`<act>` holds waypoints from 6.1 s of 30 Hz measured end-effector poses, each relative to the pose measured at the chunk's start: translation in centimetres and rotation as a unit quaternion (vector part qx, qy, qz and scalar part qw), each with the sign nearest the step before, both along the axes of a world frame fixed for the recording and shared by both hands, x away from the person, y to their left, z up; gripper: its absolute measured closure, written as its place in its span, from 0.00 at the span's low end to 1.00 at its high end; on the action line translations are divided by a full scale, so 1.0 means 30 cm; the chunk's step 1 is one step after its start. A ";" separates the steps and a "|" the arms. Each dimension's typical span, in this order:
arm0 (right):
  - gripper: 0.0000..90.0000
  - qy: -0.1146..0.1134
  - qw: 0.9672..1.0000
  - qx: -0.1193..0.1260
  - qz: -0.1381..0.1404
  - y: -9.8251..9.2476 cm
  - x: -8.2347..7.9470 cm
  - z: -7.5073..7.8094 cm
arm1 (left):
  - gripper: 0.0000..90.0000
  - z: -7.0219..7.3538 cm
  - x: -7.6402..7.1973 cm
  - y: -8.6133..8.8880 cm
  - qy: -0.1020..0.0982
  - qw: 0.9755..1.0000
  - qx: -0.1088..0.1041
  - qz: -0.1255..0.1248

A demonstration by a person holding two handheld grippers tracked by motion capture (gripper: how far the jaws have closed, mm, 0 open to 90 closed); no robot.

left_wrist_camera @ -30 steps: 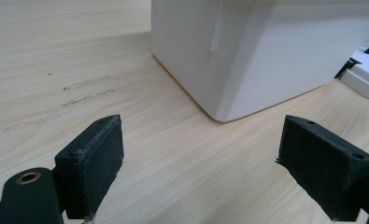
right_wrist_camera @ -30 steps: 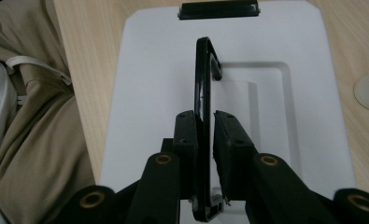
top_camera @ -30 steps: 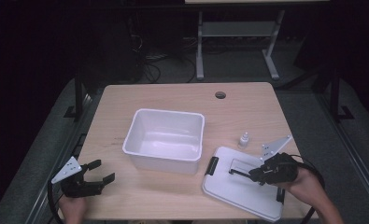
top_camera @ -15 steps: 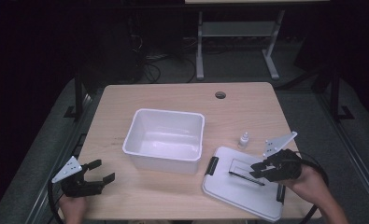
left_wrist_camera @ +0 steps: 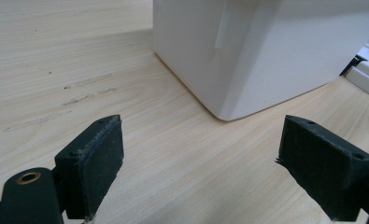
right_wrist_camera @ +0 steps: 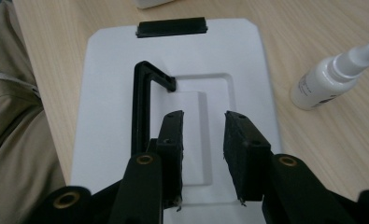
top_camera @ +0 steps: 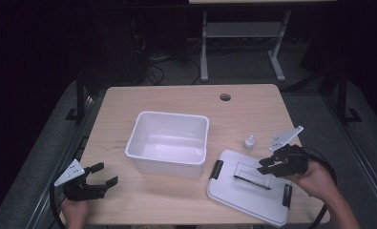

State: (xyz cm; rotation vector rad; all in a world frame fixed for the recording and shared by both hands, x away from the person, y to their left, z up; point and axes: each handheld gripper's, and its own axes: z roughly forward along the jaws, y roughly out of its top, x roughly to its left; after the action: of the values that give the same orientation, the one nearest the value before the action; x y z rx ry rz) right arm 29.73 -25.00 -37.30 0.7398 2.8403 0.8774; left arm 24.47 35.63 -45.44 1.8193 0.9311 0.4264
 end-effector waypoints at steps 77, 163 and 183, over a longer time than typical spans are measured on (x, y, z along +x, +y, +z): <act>0.58 0.007 0.996 -0.045 -0.081 0.068 0.349 -0.122 | 0.15 -0.007 0.010 0.008 0.001 1.000 -0.006 -0.005; 0.67 -0.007 0.999 -0.022 0.042 0.365 0.072 0.329 | 0.15 0.005 0.003 0.021 -0.011 0.999 -0.031 -0.001; 0.67 -0.022 0.994 -0.039 0.102 0.556 0.059 0.411 | 0.15 0.004 0.002 0.026 -0.010 1.000 -0.029 -0.001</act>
State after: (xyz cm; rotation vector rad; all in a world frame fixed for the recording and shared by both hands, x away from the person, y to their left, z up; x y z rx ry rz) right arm 31.49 -8.33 -24.99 0.4201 2.9285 0.7900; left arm 24.53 36.42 -45.32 1.7602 0.9198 0.4112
